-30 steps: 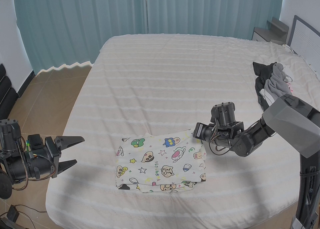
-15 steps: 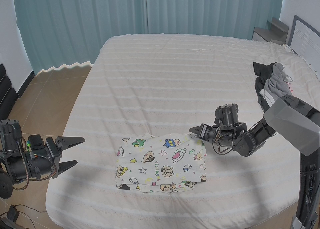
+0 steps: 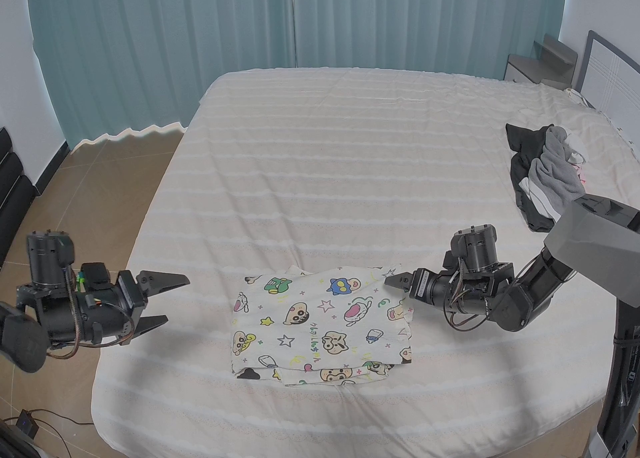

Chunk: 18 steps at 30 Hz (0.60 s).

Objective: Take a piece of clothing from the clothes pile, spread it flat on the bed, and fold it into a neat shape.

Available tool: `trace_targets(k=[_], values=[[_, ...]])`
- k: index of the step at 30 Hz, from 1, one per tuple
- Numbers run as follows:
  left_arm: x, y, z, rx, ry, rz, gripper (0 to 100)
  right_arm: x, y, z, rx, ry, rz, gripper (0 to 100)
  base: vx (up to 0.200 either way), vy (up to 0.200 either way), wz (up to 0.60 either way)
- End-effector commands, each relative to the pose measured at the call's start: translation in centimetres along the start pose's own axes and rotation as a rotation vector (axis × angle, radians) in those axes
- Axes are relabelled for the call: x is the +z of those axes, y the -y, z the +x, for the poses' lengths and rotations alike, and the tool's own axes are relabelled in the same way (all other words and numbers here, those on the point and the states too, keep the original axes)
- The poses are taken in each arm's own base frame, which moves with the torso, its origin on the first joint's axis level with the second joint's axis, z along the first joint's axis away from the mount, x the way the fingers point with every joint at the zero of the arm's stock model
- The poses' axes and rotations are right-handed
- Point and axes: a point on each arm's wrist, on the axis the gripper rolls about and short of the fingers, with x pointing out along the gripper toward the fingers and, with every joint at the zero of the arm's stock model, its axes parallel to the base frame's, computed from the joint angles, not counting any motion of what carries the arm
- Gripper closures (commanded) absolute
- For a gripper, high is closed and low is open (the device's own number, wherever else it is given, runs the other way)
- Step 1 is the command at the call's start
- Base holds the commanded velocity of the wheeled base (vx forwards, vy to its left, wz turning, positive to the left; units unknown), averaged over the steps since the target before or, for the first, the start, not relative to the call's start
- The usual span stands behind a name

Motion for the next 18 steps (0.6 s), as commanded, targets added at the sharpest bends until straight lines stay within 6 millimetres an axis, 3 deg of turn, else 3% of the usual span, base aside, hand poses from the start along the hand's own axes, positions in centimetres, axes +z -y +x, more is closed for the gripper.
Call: trace_targets(k=[1,7,18], values=[[1.1,-4.1,7.2,0.118,-0.149,0.119,0,-1.7,0.3,-1.1,0.034,-0.013,-0.014,0,0.0,0.0,0.0],[1.7,-5.5,11.6,0.134,-0.203,0.169,0,-3.3,-0.4,-0.4,0.042,-0.063,-0.034,0,0.0,0.0,0.0],[1.3,-5.1,16.1,0.11,-0.238,0.22,0,-4.9,-1.7,0.7,0.07,-0.104,-0.072,0,0.0,0.0,0.0]])
